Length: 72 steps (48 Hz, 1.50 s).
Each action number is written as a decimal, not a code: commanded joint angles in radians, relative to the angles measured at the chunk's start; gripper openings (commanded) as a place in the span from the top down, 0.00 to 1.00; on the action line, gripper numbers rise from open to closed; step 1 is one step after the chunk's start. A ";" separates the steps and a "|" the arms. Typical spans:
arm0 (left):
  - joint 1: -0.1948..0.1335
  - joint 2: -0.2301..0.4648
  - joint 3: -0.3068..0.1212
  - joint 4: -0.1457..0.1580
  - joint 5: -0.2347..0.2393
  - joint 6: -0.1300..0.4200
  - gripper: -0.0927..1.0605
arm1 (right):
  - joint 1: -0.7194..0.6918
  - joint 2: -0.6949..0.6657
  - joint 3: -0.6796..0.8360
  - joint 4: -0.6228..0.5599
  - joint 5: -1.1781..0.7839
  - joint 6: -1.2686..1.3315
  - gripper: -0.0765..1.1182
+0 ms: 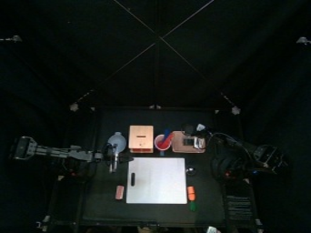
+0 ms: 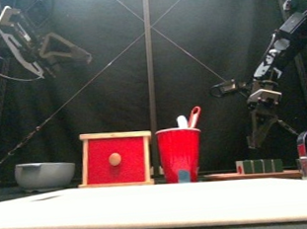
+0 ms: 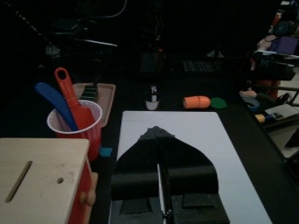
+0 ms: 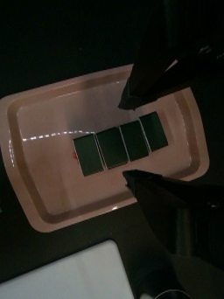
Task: Place sushi on board then cut the sushi with the knife then place the pieces on the plate
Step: Place the sushi on the board
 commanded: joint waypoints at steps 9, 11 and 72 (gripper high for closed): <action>0.003 0.002 -0.015 -0.012 -0.008 0.002 0.94 | 0.003 0.069 -0.029 -0.029 -0.017 -0.005 0.11; 0.005 0.002 -0.017 -0.014 -0.008 0.002 0.94 | 0.005 0.077 -0.026 -0.037 -0.025 -0.003 0.11; 0.005 0.002 -0.006 -0.014 -0.006 0.002 0.94 | 0.204 -0.242 0.012 -0.166 0.018 0.775 0.45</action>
